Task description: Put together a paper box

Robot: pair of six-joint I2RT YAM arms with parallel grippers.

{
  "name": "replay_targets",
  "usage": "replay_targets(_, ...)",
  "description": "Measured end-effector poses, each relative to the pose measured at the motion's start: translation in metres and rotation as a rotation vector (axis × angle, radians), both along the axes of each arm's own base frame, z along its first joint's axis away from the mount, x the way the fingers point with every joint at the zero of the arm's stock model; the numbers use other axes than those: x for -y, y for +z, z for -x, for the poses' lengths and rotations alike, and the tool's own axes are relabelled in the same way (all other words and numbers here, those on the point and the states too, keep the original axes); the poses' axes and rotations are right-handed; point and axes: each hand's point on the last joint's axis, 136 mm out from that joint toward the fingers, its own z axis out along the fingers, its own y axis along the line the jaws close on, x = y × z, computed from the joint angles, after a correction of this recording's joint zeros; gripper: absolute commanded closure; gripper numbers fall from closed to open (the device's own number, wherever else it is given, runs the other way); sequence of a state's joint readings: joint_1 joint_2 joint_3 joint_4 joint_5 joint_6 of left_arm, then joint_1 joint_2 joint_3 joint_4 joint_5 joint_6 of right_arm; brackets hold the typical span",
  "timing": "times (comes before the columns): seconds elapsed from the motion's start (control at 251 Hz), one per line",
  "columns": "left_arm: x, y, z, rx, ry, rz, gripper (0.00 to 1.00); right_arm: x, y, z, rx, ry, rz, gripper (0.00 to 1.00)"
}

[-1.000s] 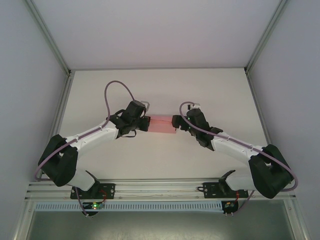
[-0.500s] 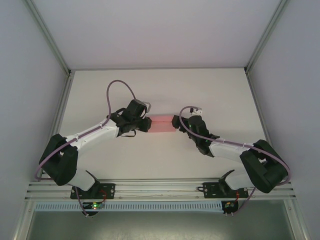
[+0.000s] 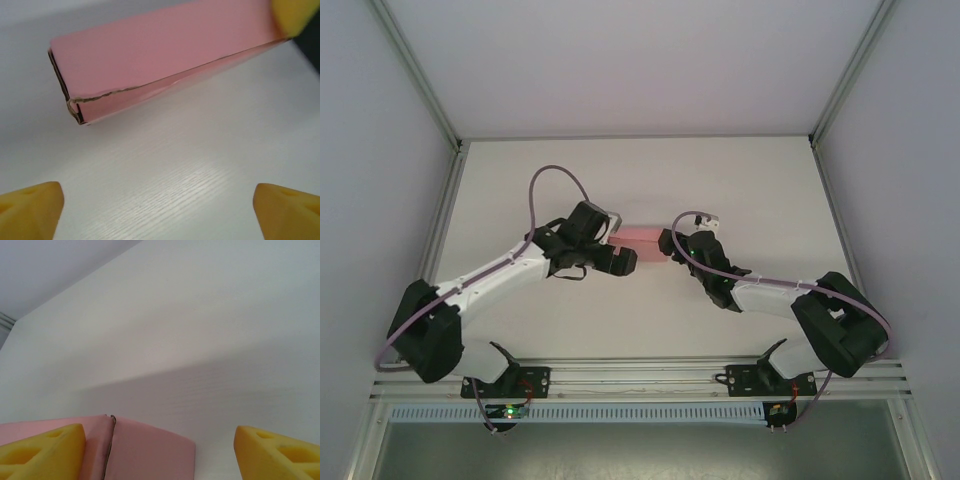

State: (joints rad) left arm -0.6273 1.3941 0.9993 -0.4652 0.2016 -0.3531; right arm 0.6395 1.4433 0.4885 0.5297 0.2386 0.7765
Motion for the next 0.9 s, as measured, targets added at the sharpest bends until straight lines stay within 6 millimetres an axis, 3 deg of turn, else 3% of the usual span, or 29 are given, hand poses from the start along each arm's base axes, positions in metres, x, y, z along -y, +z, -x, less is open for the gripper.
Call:
replay_targets(0.164,-0.012,0.030,-0.007,0.060,0.091,0.056,0.00,0.000,0.001,0.000,0.000,-0.001,-0.004,0.23)
replay_targets(0.343,-0.033,0.037,-0.043,0.047,0.259,0.159,0.00,0.000,0.001,0.001,0.001,0.001,-0.005,0.23)
replay_targets(0.459,-0.038,0.030,-0.066,0.011,0.326,0.234,0.11,0.000,0.001,0.001,0.000,0.002,-0.004,0.24)
replay_targets(0.559,-0.036,0.016,-0.073,-0.036,0.340,0.300,0.19,0.000,0.001,0.001,-0.001,0.003,-0.004,0.24)
replay_targets(0.734,-0.029,-0.008,-0.070,-0.104,0.321,0.344,0.23,0.000,0.002,0.001,0.000,0.003,-0.004,0.23)
replay_targets(0.902,-0.023,-0.026,-0.061,-0.142,0.293,0.379,0.35,0.000,0.001,0.001,-0.004,0.003,-0.001,0.24)
